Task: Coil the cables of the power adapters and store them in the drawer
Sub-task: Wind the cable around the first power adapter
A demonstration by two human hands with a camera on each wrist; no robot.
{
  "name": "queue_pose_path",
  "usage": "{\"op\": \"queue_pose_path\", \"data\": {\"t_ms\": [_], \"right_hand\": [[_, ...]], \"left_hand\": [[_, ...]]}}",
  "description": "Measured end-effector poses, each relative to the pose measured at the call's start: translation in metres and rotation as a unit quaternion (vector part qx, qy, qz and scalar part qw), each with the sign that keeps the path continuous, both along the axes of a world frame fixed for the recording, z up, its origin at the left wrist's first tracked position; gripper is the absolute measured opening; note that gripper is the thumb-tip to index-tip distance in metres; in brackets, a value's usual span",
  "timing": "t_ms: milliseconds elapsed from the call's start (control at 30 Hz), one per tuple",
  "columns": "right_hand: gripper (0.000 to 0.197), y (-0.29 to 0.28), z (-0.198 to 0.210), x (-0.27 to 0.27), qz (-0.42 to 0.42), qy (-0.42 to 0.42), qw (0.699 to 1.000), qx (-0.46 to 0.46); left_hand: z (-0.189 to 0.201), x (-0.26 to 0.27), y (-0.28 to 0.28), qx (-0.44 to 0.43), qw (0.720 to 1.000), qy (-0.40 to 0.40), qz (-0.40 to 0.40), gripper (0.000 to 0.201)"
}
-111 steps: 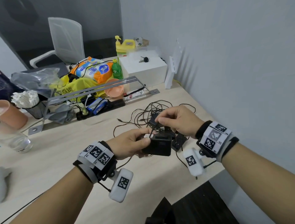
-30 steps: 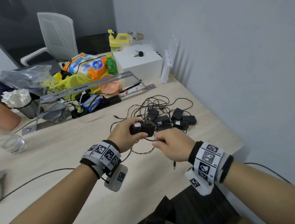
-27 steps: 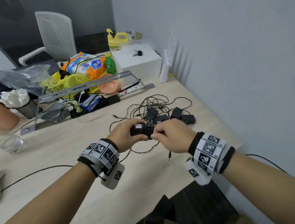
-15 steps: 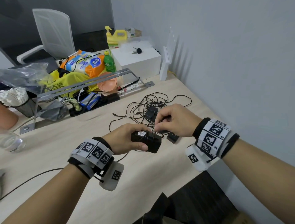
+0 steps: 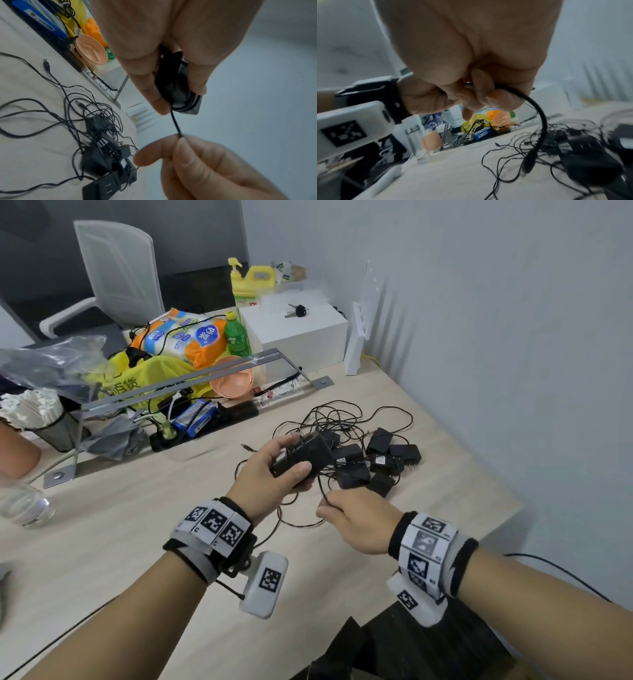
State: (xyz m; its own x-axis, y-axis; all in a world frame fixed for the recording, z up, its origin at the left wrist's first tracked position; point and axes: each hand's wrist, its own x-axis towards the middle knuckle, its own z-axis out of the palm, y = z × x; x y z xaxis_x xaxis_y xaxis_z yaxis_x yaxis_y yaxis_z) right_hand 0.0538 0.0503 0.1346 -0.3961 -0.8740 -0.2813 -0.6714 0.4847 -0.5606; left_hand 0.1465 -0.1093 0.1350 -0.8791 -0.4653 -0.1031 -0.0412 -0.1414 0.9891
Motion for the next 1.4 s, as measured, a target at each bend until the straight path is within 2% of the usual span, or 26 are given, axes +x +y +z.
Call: {"op": "queue_pose_path", "data": {"t_ms": [100, 200, 367, 433, 500, 567, 633, 733, 833, 900, 1000, 1133, 1300, 1400], "right_hand": [[0.030, -0.001, 0.014, 0.006, 0.043, 0.085, 0.995, 0.030], [0.030, 0.000, 0.036, -0.002, 0.049, 0.129, 0.990, 0.010], [0.027, -0.008, 0.070, -0.023, 0.045, 0.129, 0.990, -0.034], [0.022, -0.012, 0.069, -0.036, 0.018, 0.087, 0.995, -0.052], [0.018, -0.014, 0.060, -0.048, -0.027, 0.010, 0.996, -0.089], [0.015, -0.013, 0.050, -0.053, -0.067, -0.058, 0.987, -0.133], [0.014, -0.011, 0.041, -0.050, -0.110, -0.124, 0.972, -0.167], [0.017, -0.009, 0.026, -0.036, -0.170, -0.207, 0.949, -0.165], [0.017, -0.010, 0.011, -0.024, -0.175, -0.186, 0.956, -0.142], [0.016, -0.010, 0.004, -0.018, -0.166, -0.146, 0.966, -0.132], [0.019, -0.010, -0.005, -0.016, -0.177, -0.134, 0.965, -0.141], [0.023, -0.009, -0.008, -0.013, -0.193, -0.137, 0.957, -0.171], [0.028, -0.008, -0.001, -0.011, -0.183, -0.135, 0.954, -0.193], [0.028, -0.008, 0.001, -0.010, -0.213, -0.149, 0.941, -0.217]], "left_hand": [[-0.006, 0.003, 0.000, -0.142, 0.989, -0.033, -0.031, 0.038], [-0.013, 0.006, -0.008, -0.311, 0.945, -0.094, -0.035, 0.042], [-0.016, 0.010, -0.012, -0.384, 0.901, -0.137, -0.150, 0.048], [-0.012, 0.012, -0.009, -0.364, 0.904, -0.112, -0.193, 0.051], [-0.010, 0.013, -0.007, -0.297, 0.929, -0.061, -0.212, 0.048], [-0.005, 0.015, -0.005, -0.213, 0.954, -0.016, -0.210, 0.045], [-0.002, 0.017, -0.003, -0.155, 0.966, 0.014, -0.205, 0.044], [-0.005, 0.017, 0.000, -0.068, 0.985, 0.042, -0.153, 0.046], [-0.012, 0.013, 0.008, 0.042, 0.996, 0.035, -0.066, 0.061], [-0.016, 0.012, 0.014, 0.078, 0.996, 0.026, -0.037, 0.062], [-0.017, 0.011, 0.017, 0.120, 0.992, 0.027, -0.027, 0.050], [-0.012, 0.011, 0.017, 0.176, 0.983, 0.018, -0.041, 0.052], [-0.011, 0.013, 0.014, 0.176, 0.978, 0.029, -0.106, 0.068], [-0.011, 0.011, 0.018, 0.163, 0.984, 0.027, -0.071, 0.053]]}}
